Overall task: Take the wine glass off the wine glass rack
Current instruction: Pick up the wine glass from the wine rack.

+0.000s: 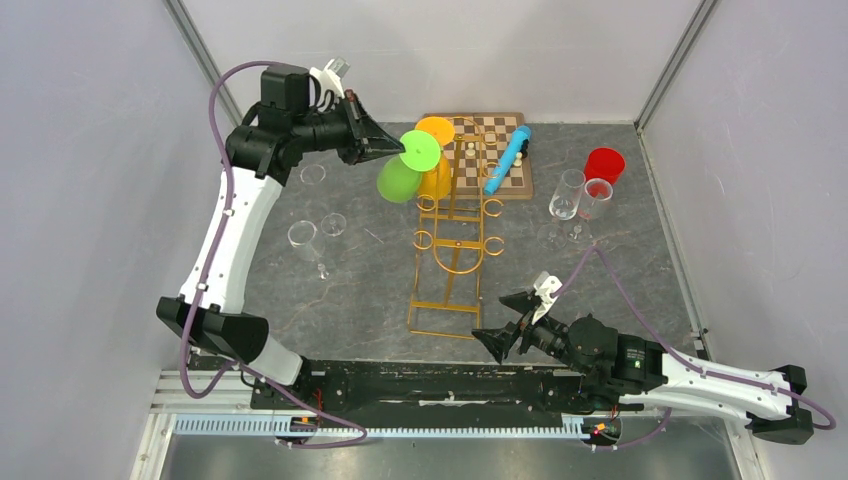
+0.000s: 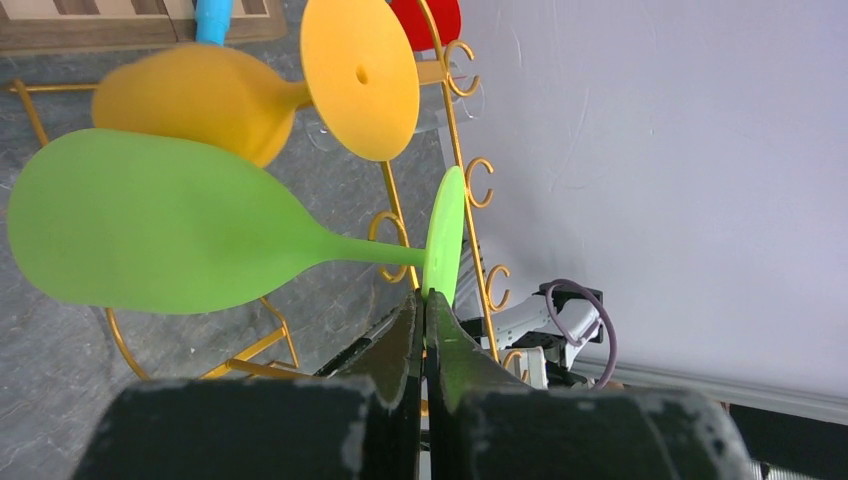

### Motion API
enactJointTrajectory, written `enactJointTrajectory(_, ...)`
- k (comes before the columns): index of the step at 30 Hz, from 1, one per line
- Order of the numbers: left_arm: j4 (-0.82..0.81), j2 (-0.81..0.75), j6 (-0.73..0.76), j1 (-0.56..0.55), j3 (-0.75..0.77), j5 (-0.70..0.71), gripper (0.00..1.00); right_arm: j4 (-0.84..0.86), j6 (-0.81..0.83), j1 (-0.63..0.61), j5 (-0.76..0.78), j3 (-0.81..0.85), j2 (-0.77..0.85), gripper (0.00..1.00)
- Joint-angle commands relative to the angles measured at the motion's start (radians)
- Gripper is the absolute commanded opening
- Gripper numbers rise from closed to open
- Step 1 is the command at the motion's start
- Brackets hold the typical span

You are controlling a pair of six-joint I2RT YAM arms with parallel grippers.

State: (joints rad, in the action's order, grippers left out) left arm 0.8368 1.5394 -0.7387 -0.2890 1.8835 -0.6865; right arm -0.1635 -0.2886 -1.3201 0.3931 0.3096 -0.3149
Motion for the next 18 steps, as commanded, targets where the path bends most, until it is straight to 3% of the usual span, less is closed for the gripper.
enactJointTrajectory(1,-0.004,-0.042,0.041,0.022,0.042,-0.004,0.02,0.015,-0.011,-0.004,0.022,-0.003,0.006,0.98)
enactJointTrajectory(18,0.029,-0.221,0.149,0.042,-0.067,0.031,0.02,-0.056,-0.032,-0.004,0.066,0.066,-0.005,0.98)
